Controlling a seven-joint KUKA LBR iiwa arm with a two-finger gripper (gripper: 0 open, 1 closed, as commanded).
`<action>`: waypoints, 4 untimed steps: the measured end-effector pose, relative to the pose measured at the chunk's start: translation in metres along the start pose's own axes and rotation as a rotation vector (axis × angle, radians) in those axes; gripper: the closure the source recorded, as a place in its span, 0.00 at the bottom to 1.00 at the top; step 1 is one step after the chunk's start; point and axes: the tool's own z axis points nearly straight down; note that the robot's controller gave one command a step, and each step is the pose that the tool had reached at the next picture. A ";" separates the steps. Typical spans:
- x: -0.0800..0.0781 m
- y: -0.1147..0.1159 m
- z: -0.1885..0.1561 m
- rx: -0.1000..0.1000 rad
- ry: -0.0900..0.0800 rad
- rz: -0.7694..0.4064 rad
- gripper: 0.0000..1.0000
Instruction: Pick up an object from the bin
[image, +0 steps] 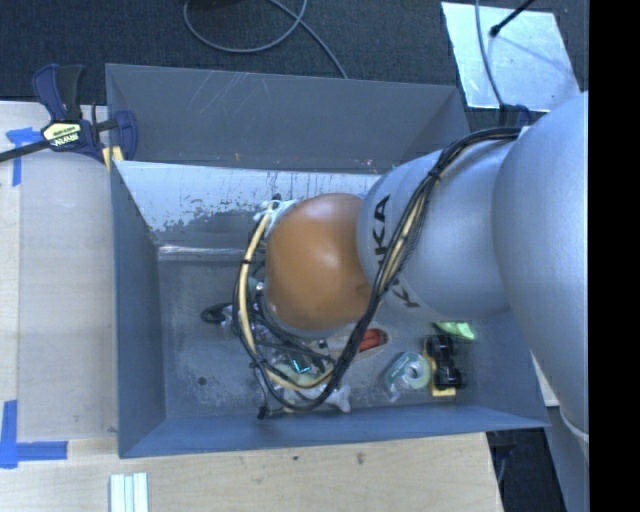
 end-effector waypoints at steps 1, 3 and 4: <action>0.015 -0.061 0.017 0.000 0.001 0.208 0.00; 0.014 -0.076 0.040 -0.003 0.001 -0.147 1.00; 0.014 -0.076 0.040 -0.003 0.001 -0.147 1.00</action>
Offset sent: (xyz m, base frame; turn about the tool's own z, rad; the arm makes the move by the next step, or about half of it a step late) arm 0.0121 -0.0774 -0.0240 -0.2134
